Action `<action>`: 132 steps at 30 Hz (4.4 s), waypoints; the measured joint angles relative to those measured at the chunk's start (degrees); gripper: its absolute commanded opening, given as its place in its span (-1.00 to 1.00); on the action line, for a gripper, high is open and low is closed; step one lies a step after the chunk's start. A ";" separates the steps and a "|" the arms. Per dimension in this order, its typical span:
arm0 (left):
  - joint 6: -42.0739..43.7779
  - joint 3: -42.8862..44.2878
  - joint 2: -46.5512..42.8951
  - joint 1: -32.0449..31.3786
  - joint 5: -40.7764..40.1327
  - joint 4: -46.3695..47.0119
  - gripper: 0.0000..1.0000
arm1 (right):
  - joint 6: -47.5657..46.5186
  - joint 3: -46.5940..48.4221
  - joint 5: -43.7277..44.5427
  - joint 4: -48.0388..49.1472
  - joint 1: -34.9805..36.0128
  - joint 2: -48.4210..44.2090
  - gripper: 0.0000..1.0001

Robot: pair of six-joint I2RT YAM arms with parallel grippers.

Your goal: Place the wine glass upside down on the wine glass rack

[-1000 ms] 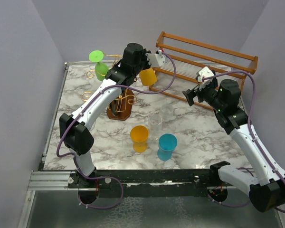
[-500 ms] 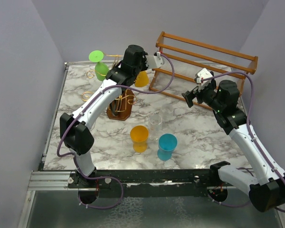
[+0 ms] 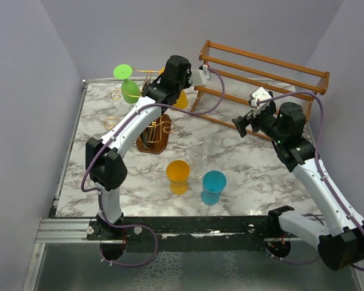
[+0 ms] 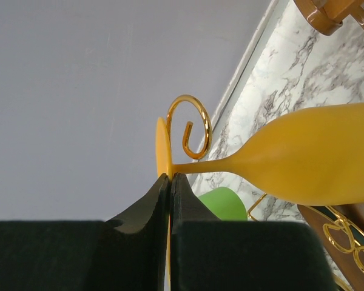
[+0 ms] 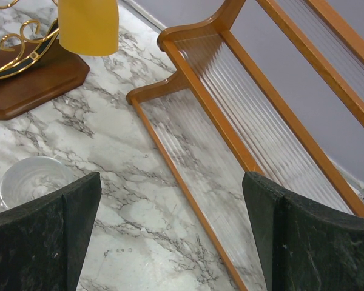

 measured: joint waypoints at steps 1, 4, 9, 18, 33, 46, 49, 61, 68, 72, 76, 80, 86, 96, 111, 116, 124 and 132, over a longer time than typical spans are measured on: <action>0.04 0.55 0.26 0.00 -0.04 -0.17 -1.00 | 0.00 0.00 0.00 0.00 0.00 0.00 0.99; 0.28 2.73 1.33 0.04 -0.35 -0.92 -1.00 | 0.00 -0.07 -0.02 0.02 0.00 0.00 0.99; 1.03 5.33 3.23 0.33 -1.14 -1.33 -1.00 | -0.02 -0.09 -0.07 0.02 0.00 -0.02 0.99; 2.38 7.41 5.31 0.42 -1.27 -1.20 -0.98 | -0.02 -0.11 -0.35 0.02 0.00 -0.02 0.99; 3.96 9.18 7.65 0.37 0.46 -0.02 -0.94 | -0.02 -0.31 -0.72 0.09 -0.04 -0.02 0.99; 3.82 9.14 8.11 -0.17 3.65 0.92 -0.93 | -0.02 -0.46 -1.01 0.42 -0.33 -0.02 0.99; 3.80 8.83 8.07 -0.22 3.72 0.98 -0.92 | -0.02 -0.50 -1.03 0.44 -0.37 -0.02 0.99; 3.74 4.90 4.85 -0.85 5.18 2.25 -0.90 | -0.04 -0.61 -1.07 0.50 -0.37 -0.02 0.99; 3.78 3.93 4.13 -1.25 5.46 2.14 -0.87 | -0.02 -0.83 -1.07 0.61 -0.37 0.00 0.99; 3.78 3.30 3.67 -1.27 5.44 1.79 -0.85 | -0.04 -0.85 -1.07 0.63 -0.37 0.00 0.99; 3.61 2.73 3.10 -1.25 5.42 1.20 -0.82 | -0.04 -0.92 -1.09 0.72 -0.37 0.00 0.99; 2.95 2.62 2.49 -1.27 5.42 -0.04 -0.77 | -0.04 -0.92 -1.09 0.79 -0.37 0.00 0.99; 1.75 2.47 2.10 -1.27 5.44 -2.34 -0.66 | -0.04 -0.94 -1.11 0.81 -0.37 0.00 0.99; -0.07 2.54 2.10 -1.27 5.44 -5.27 -0.36 | -0.07 -0.92 -1.11 0.81 -0.42 0.00 0.99; -5.49 3.13 -0.68 -1.27 7.02 -6.67 0.43 | -3.58 4.57 -2.62 -4.24 -0.42 3.41 1.00; -9.55 0.61 -6.38 -1.25 9.75 -6.73 0.79 | -7.76 10.36 -7.50 -12.59 -0.42 6.27 0.99; -19.56 -12.31 -22.93 -0.76 13.53 -2.56 0.98 | -13.44 16.37 -18.12 -28.02 -0.24 8.96 0.86; -24.57 -20.94 -32.00 3.10 14.60 -2.49 0.98 | -19.39 18.16 -21.84 -41.70 7.26 10.86 0.85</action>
